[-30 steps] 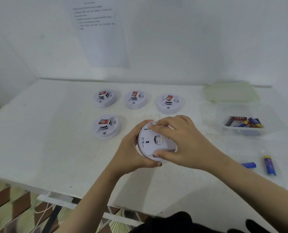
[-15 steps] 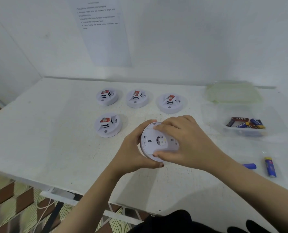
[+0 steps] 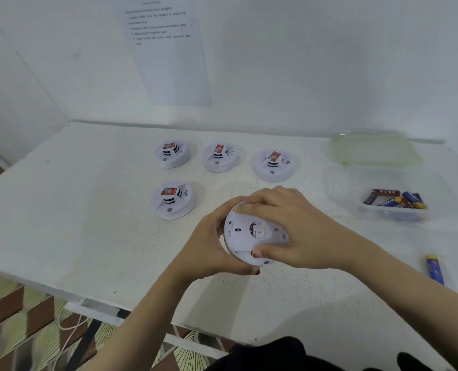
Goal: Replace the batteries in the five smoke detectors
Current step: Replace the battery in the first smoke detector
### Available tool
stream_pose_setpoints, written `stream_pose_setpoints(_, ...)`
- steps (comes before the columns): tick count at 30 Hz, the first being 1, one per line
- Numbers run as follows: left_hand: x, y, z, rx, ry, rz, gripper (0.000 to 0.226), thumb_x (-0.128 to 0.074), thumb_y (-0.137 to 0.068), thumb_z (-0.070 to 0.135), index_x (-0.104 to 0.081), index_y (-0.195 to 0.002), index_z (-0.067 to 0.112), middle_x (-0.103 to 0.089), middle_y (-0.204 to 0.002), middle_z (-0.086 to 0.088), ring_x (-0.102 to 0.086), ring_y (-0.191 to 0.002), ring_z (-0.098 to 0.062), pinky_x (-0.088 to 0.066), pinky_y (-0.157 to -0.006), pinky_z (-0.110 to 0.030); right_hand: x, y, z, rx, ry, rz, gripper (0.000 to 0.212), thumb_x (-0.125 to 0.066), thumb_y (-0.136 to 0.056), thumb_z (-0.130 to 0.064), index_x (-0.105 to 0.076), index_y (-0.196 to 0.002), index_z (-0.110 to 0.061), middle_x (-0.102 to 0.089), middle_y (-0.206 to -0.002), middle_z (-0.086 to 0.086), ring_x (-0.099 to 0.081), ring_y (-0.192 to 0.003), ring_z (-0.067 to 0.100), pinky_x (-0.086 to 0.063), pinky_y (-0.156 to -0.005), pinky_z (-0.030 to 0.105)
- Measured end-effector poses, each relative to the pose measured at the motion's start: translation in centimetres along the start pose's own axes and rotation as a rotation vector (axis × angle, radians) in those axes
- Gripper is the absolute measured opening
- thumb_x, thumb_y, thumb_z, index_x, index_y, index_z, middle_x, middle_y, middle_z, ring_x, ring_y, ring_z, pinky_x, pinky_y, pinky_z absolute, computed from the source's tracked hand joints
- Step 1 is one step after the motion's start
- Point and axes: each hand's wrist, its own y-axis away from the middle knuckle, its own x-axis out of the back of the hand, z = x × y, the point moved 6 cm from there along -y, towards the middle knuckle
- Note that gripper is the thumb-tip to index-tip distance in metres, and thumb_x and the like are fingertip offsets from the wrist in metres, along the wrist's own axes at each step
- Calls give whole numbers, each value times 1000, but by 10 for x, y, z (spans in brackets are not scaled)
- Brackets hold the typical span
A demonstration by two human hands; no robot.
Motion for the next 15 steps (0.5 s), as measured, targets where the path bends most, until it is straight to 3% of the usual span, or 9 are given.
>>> stream_pose_setpoints(9,4,-3,10,-39,-2,14,89,-88,-47,-16,-58,-122,23,-67,-114,3,-64,-106,-15,-51,-86,-21,6,-7,-4,-6,-8,-120,64,-54,-77,-42,-43,-138,-30,-38,-131,-11,-34,-118,12,-23,-99,30)
stream_pose_setpoints(15,10,-10,4,-26,-20,49,89,-89,-52,-8,-52,-129,17,-63,-120,3,-60,-113,-17,-52,-87,-25,4,-8,1,3,88,-27,63,-54,-80,-38,-39,-140,-34,-39,-136,-7,-33,-121,14,-22,-97,28)
